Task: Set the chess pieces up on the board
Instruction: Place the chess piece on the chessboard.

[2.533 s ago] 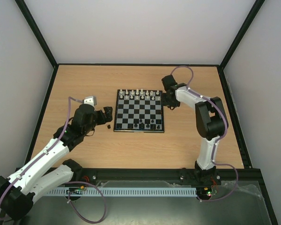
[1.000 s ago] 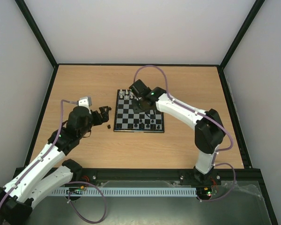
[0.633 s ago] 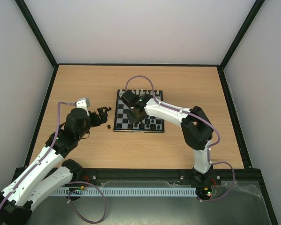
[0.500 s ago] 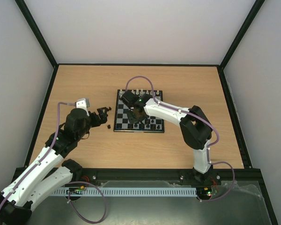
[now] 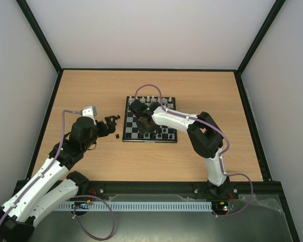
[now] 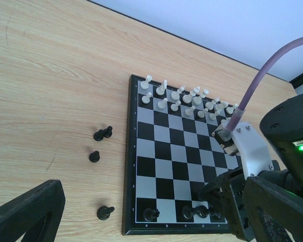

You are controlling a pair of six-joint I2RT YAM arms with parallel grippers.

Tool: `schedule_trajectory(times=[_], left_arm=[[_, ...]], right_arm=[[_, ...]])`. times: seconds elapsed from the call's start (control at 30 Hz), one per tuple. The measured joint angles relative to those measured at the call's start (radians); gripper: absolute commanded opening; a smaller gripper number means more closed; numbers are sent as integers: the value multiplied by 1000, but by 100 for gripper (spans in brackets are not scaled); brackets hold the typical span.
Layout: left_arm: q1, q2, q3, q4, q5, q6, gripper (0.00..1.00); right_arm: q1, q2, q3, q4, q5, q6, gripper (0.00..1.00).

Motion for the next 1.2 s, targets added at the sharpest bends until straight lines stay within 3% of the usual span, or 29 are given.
schedule_trajectory(times=[0.73,1.2], left_arm=[[4,1,-8,0,0,0,99],[4,1,-8,0,0,0,99]], right_arm=[[0,23,48,3,17,0,10],[-6,34,48,5,17,-1,19]])
